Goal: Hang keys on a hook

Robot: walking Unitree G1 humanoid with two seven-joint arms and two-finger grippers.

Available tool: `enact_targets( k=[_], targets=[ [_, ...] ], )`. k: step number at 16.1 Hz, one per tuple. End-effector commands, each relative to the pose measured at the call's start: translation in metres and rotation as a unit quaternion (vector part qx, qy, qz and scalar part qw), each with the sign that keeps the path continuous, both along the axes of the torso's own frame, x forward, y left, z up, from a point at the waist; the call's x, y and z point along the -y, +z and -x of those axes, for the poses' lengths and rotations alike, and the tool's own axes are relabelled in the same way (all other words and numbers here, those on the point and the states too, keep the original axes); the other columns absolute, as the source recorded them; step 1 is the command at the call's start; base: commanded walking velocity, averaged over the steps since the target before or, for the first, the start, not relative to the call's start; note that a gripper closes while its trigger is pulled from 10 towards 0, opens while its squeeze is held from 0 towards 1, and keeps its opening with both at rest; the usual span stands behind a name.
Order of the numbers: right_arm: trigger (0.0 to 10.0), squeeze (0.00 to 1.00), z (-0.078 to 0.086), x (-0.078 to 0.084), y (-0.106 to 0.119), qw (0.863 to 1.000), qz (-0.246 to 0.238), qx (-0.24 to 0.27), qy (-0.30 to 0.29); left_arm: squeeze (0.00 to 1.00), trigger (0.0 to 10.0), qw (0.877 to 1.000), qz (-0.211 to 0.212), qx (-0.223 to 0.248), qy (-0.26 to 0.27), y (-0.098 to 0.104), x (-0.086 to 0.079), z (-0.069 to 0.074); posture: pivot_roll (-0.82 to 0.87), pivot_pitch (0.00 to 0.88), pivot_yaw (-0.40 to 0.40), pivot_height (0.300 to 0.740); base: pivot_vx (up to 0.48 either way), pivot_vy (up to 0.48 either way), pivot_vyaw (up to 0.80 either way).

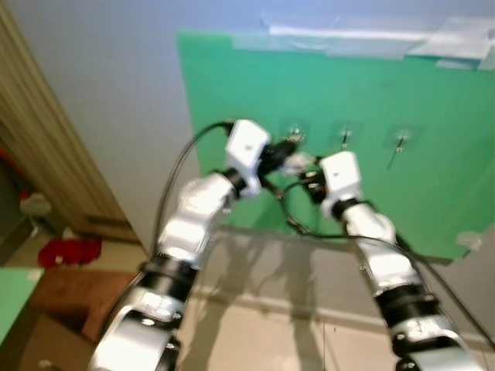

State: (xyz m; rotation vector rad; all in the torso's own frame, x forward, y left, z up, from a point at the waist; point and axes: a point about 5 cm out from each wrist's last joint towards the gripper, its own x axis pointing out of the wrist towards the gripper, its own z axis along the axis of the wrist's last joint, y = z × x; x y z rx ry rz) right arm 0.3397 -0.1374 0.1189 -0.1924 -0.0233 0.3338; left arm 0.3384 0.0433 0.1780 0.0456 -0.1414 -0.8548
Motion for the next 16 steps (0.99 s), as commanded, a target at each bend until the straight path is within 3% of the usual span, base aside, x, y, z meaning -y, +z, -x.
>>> enact_targets(
  k=[1, 6, 11, 16],
  targets=[
    [10.0, 0.00, -0.001, -0.009, 0.005, 1.000, -0.003, 0.009, 0.013, 0.00, 0.0, 1.000, -0.005, 0.006, 0.015, 0.002, -0.010, -0.003, -0.09, 0.000, 0.082, 0.740, 0.000, 0.000, 0.00],
    [10.0, 0.00, -0.001, -0.009, 0.004, 1.000, 0.000, 0.009, 0.016, 0.00, 0.0, 1.000, -0.007, 0.007, 0.014, 0.002, -0.010, -0.003, -0.09, 0.000, 0.081, 0.740, 0.000, 0.000, 0.00],
    [10.0, 0.00, -0.002, -0.010, 0.005, 1.000, 0.001, 0.009, 0.017, 0.00, 0.0, 1.000, -0.007, 0.006, 0.012, 0.001, -0.010, -0.003, -0.09, 0.000, 0.078, 0.740, 0.461, 0.000, 0.00],
    [10.0, 0.00, 0.005, -0.012, 0.007, 0.999, -0.007, 0.014, 0.033, 0.00, 0.0, 0.999, 0.006, -0.054, -0.007, -0.011, -0.004, -0.007, -0.10, 0.000, 0.085, 0.740, 0.000, 0.000, 0.00]
  ],
)
